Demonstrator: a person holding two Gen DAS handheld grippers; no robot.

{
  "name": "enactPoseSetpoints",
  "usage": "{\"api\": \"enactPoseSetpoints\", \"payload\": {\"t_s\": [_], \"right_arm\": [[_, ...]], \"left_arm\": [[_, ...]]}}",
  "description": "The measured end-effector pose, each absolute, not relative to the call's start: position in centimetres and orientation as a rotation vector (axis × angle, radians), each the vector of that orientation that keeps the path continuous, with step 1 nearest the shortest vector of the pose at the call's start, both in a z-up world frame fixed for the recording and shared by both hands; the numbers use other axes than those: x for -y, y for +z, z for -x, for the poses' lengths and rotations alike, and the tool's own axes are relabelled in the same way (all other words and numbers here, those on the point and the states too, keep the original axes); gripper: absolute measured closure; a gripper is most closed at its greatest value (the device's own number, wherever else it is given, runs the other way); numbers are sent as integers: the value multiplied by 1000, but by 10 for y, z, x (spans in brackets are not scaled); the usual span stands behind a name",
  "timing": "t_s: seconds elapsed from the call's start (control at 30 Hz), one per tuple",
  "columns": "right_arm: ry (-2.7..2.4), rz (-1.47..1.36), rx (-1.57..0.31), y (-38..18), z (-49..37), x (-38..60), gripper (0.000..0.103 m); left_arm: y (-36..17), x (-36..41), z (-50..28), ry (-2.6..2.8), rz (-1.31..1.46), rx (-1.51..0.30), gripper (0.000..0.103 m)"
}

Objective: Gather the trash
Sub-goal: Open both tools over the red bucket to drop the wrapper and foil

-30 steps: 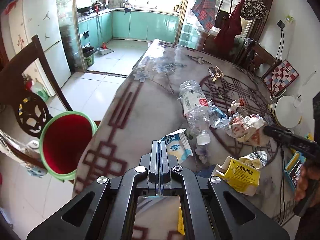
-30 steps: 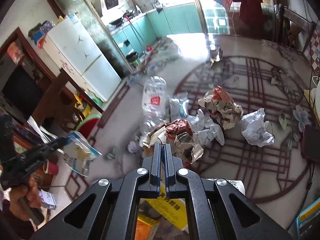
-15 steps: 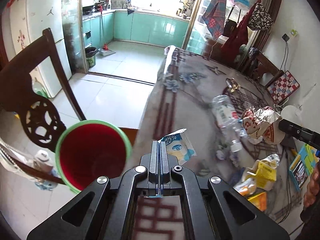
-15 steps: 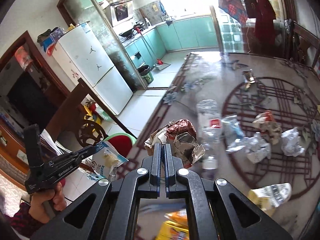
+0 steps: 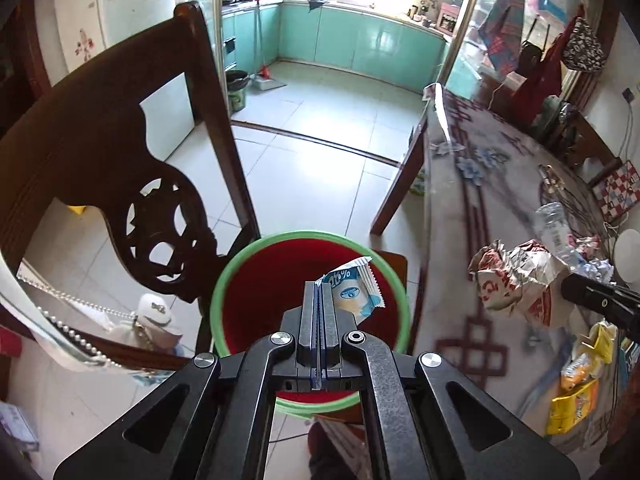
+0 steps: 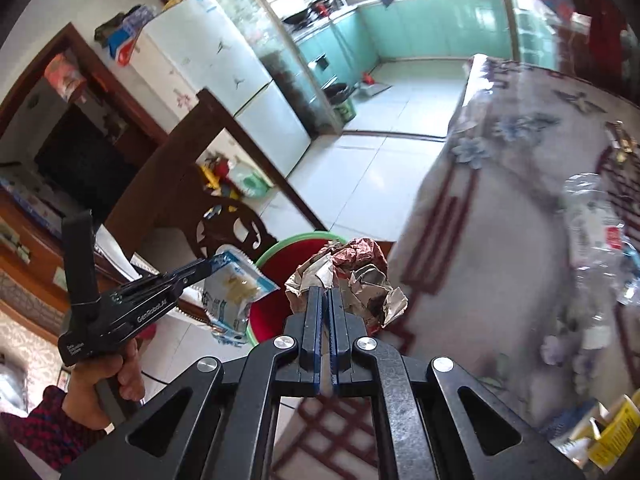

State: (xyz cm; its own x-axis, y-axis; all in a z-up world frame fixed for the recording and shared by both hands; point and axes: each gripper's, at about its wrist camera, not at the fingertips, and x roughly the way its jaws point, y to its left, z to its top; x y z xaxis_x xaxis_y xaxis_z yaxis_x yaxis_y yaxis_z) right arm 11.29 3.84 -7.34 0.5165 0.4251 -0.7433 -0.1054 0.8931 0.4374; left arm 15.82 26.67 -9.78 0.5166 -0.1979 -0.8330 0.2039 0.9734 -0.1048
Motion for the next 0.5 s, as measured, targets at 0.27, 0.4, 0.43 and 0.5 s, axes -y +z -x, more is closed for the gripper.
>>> {"api": "enactPoseSetpoints", "payload": {"t_s": [0.27,0.4,0.43,0.5], "right_arm": [[368,-323,-1036,-96,-143,-80,101],[380,-318,-1046,-100,-149,-87,101],[382,-320,-1048,-100,-148,-89,101],[387,-335,-1050,-102,-150,-90,100]], "left_arm": [[-113,-279,-178,-237,-8,-1027,103],[-118,-280,-185,-225,-17,-1034,103],[-119,-280,-186,-224,-18,-1034,103],[-120,-281,-187,-216,-19,-1036,100]]}}
